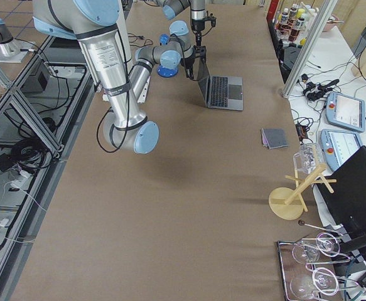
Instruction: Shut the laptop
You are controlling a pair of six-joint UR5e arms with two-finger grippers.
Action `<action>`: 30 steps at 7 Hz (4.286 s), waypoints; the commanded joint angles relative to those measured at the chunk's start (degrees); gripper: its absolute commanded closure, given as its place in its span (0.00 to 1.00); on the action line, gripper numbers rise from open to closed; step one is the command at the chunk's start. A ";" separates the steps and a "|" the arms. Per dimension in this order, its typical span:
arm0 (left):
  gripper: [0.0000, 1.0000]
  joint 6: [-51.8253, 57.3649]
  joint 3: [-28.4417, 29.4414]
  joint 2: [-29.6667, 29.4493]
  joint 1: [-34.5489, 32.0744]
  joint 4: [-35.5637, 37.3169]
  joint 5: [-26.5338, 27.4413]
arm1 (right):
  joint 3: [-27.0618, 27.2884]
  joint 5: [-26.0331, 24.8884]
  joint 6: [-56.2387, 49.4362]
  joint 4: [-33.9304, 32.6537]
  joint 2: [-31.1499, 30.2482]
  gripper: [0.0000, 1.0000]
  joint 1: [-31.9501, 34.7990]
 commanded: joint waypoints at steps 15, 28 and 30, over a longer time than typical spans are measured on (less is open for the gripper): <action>1.00 -3.28 36.74 -15.41 -5.17 -23.15 11.26 | -40.86 7.34 -5.76 14.48 18.53 1.00 13.67; 0.03 26.12 -2.36 21.23 -24.80 -5.28 -13.73 | -23.77 34.02 -24.22 11.88 -2.25 0.00 38.31; 0.03 50.19 -3.66 35.92 -35.96 -5.32 -17.59 | -19.37 36.01 -47.73 9.47 -18.63 0.00 47.47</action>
